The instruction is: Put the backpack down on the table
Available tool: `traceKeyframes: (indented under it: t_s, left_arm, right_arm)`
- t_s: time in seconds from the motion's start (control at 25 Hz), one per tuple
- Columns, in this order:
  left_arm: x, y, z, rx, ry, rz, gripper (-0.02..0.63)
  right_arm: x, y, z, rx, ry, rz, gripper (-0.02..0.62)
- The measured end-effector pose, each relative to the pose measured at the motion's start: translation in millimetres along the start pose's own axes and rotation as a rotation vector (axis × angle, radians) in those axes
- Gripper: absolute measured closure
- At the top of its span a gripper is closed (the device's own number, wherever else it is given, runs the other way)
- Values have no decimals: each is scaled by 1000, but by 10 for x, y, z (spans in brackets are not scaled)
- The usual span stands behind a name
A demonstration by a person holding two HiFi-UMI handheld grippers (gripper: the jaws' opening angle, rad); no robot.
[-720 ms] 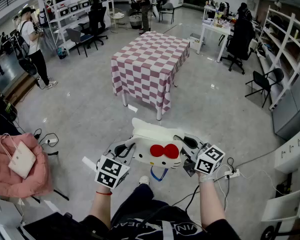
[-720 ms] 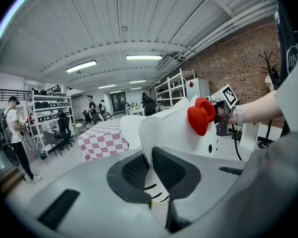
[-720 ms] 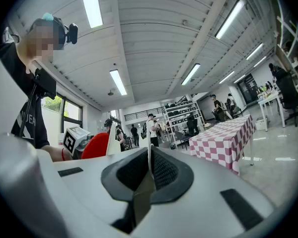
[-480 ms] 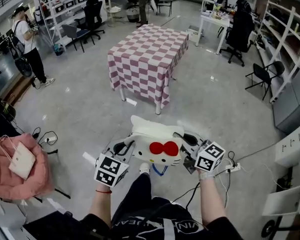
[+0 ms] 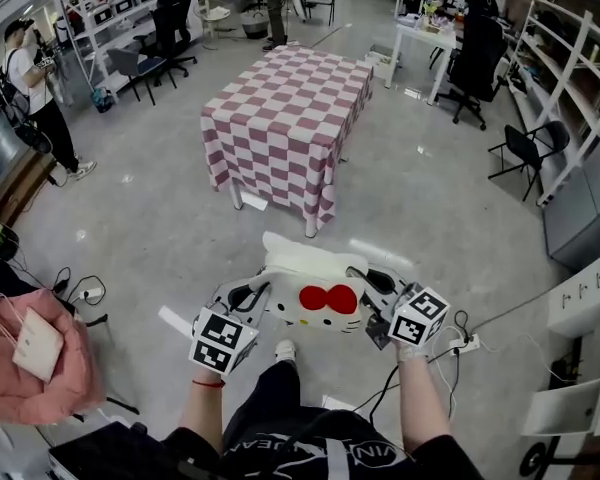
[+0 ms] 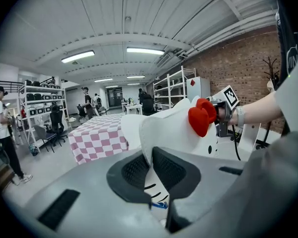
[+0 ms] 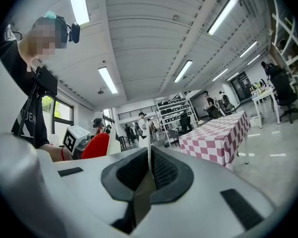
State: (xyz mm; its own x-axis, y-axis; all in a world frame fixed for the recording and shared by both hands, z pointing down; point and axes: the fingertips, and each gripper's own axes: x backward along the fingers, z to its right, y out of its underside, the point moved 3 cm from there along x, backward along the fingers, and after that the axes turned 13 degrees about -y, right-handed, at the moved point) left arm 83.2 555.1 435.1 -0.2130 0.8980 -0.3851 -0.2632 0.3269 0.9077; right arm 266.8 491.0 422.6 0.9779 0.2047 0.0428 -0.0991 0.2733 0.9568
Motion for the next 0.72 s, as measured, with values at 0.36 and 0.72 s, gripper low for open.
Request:
traceKeyframes:
  t_s: [0.36,0.72]
  left_arm:
    - [-849,-226,-632,-3,18,2,583]
    - [-1423,-347,-1142,-11,37,-2,583]
  right_arm:
    - [-543,-235,883,-7,10,10,584]
    - [-978,-327,1481,-29,26,21,584]
